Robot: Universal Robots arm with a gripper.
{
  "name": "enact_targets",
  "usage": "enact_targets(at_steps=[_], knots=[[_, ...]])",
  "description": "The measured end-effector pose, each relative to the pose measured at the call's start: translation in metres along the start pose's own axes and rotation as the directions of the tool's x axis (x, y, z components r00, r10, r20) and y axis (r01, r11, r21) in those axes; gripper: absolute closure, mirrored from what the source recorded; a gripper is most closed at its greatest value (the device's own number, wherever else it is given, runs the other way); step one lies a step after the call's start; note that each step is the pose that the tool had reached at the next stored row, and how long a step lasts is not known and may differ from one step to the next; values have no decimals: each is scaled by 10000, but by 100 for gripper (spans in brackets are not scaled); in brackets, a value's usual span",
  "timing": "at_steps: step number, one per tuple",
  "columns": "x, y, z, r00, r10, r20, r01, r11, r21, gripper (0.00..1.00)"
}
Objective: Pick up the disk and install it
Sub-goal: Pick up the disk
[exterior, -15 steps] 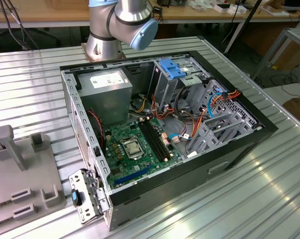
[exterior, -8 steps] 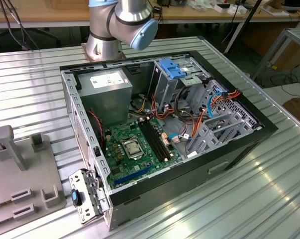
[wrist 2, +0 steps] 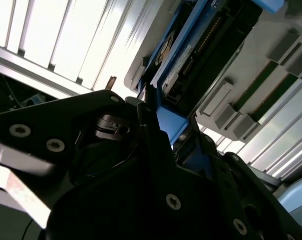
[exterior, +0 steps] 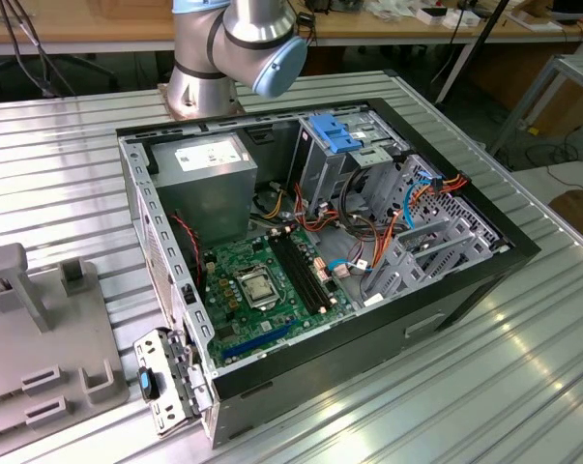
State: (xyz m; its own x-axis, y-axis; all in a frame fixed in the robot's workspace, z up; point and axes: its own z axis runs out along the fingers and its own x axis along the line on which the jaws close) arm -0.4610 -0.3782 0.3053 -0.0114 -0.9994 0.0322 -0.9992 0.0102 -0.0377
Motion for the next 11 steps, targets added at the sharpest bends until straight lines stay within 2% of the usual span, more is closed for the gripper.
enact_targets(at_steps=[5,11], knots=[[1,-1,-30,10000,0,0,0,10000,0,63],[5,-6,-159,10000,0,0,0,10000,1,63]])
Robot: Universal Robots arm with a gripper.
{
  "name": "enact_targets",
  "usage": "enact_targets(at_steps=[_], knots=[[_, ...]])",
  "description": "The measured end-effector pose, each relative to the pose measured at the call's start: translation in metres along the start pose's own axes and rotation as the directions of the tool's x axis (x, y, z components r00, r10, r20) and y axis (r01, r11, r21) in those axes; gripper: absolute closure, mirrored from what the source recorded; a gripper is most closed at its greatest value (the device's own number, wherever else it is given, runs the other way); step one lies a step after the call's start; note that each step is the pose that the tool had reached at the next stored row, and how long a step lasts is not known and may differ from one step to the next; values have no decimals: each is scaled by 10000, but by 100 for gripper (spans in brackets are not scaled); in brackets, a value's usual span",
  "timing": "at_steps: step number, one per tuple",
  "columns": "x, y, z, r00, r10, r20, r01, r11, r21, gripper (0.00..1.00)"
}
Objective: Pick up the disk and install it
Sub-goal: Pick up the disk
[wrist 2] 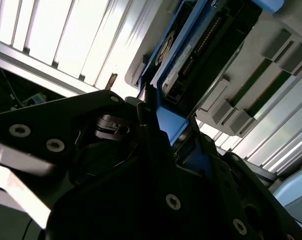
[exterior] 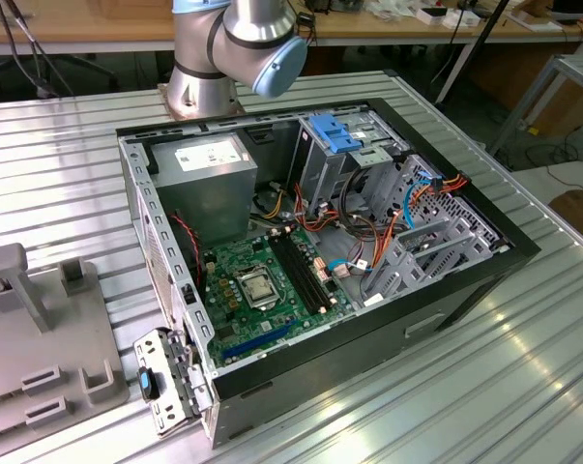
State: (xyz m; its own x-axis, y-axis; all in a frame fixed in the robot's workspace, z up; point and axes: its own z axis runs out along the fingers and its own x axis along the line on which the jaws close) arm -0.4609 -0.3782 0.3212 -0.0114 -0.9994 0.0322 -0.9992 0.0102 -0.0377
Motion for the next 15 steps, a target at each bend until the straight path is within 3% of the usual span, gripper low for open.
enact_targets(at_steps=[6,12,14,15], knots=[[5,-5,-147,10000,0,0,0,10000,0,63],[11,-12,-338,10000,0,0,0,10000,0,63],[14,-16,-436,10000,0,1,0,10000,0,63],[17,-19,-520,10000,0,0,0,10000,0,63]])
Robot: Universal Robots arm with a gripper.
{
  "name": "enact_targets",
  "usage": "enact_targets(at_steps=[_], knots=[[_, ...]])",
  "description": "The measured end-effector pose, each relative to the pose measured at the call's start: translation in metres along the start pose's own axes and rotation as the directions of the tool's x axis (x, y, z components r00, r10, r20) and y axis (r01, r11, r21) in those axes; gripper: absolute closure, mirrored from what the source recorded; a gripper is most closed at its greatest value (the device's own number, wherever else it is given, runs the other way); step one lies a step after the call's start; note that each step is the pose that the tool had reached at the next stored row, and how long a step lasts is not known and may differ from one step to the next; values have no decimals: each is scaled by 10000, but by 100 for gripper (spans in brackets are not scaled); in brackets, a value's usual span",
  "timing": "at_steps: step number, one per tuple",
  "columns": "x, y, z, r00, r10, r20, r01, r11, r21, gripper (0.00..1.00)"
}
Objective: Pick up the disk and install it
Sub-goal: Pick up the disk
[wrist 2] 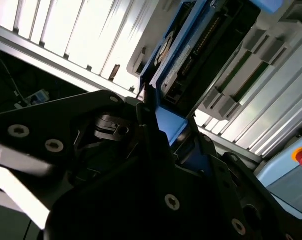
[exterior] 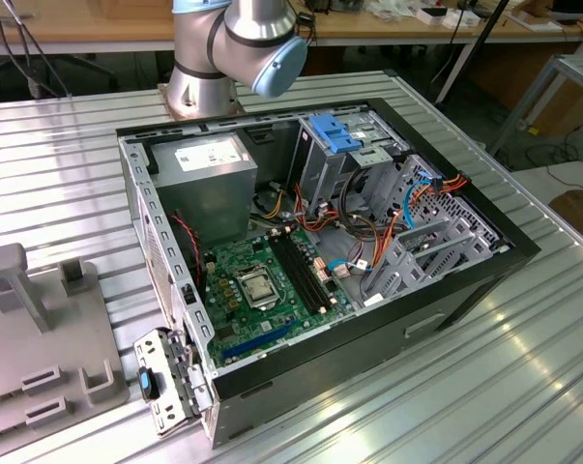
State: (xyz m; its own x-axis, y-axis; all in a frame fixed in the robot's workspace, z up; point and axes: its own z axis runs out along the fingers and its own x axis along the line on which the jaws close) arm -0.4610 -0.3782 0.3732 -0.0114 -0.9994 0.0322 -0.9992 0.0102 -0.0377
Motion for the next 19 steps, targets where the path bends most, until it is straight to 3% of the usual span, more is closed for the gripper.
enact_targets(at_steps=[6,19], knots=[[9,-10,-274,10000,0,0,0,10000,0,63],[21,-26,-640,10000,1,11,-1,10000,0,63]])
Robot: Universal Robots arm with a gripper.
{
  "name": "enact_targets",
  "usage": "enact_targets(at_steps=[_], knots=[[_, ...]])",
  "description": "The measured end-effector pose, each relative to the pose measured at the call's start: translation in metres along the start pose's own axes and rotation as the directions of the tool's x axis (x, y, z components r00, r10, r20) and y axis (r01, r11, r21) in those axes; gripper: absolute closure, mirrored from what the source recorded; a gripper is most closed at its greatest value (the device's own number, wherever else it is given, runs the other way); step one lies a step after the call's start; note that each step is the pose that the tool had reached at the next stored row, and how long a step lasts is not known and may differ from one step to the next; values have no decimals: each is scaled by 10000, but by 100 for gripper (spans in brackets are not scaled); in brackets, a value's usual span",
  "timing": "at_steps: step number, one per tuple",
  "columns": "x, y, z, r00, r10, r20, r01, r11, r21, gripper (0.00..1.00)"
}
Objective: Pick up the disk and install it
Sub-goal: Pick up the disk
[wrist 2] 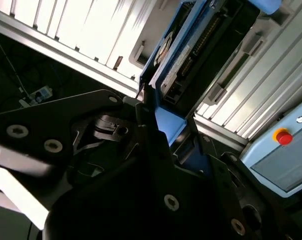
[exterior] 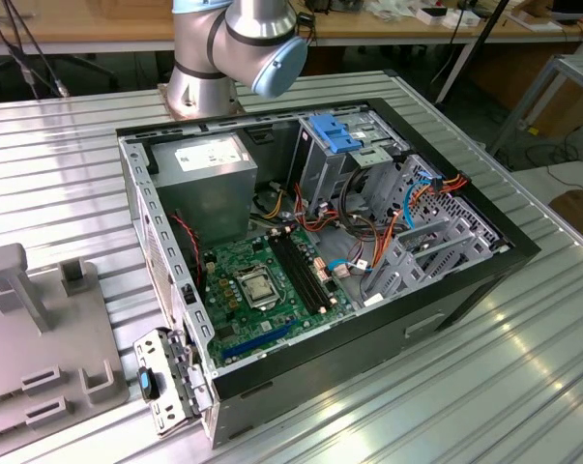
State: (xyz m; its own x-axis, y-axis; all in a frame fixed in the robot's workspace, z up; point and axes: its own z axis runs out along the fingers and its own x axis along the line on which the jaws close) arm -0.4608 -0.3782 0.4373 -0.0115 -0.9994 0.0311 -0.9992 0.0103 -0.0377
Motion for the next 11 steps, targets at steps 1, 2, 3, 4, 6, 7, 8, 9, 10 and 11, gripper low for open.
enact_targets(at_steps=[1,2,3,4,6,7,8,9,10,11], knots=[[1,-1,-25,10000,0,0,0,10000,-1,63],[2,-3,-59,10000,-1,1,1,10000,1,63],[3,-4,-87,10000,0,1,0,10000,0,63],[4,-6,-115,10000,-1,1,1,10000,0,63],[7,-8,-196,10000,0,1,0,10000,0,63],[8,-10,-243,10000,0,2,0,10000,1,63],[10,-13,-307,10000,0,1,0,10000,-1,63],[11,-14,-349,10000,0,2,0,10000,0,63],[12,-15,-380,10000,0,2,0,10000,2,63],[13,-17,-419,10000,0,2,0,10000,1,63]])
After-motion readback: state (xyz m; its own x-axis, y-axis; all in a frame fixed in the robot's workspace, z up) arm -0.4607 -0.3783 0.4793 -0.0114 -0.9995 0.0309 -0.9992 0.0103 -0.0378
